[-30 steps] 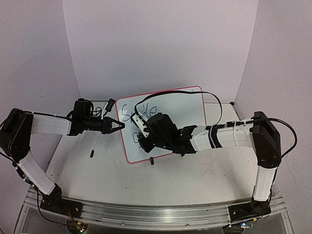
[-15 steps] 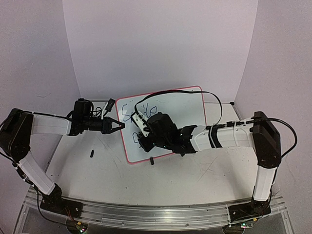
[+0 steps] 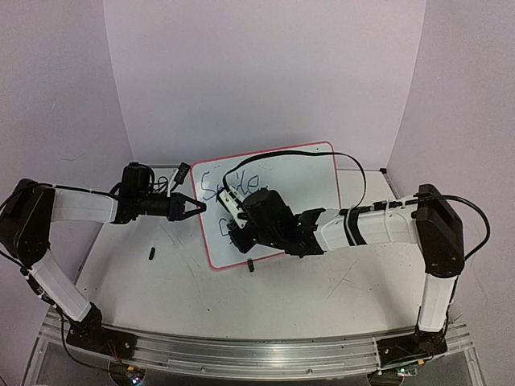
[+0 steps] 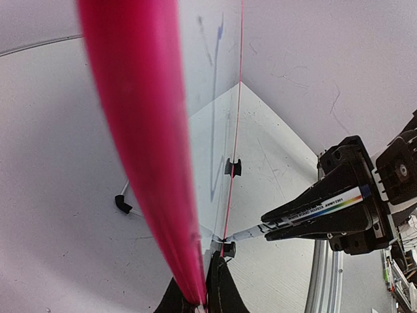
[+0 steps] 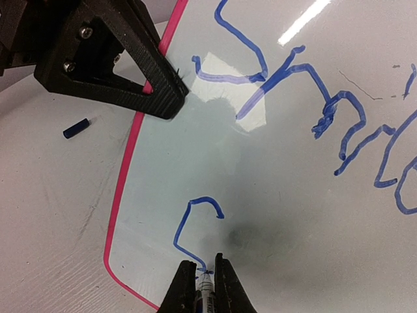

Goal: Write a sentence on the whiteboard

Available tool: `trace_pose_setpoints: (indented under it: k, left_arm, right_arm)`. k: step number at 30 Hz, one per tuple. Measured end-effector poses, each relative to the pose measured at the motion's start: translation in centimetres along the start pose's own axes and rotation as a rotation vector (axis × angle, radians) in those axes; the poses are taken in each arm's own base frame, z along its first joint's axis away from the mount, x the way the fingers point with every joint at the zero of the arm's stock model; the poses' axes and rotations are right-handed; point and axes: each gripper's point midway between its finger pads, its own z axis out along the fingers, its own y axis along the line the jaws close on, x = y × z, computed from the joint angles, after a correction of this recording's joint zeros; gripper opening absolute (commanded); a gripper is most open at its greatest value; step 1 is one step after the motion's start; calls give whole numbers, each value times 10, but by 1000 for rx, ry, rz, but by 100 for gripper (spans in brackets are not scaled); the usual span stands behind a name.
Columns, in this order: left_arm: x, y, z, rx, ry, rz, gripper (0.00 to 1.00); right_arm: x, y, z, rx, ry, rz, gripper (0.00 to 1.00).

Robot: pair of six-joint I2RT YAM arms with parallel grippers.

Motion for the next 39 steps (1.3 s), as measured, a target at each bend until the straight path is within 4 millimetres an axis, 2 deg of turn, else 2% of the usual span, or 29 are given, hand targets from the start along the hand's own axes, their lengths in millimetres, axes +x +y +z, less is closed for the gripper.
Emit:
trace_pose_setpoints:
  k: [11, 18, 26, 39]
  left_arm:
    - [0, 0, 0, 0, 0, 0, 0]
    - [0, 0, 0, 0, 0, 1, 0]
    - [0, 0, 0, 0, 0, 0, 0]
    - [0, 0, 0, 0, 0, 1, 0]
  right_arm:
    - [3, 3, 0, -9, 7, 15, 0]
    - [4, 12, -1, -30, 6, 23, 0]
    - [18, 20, 7, -38, 38, 31, 0]
    - [2, 8, -4, 7, -2, -1, 0]
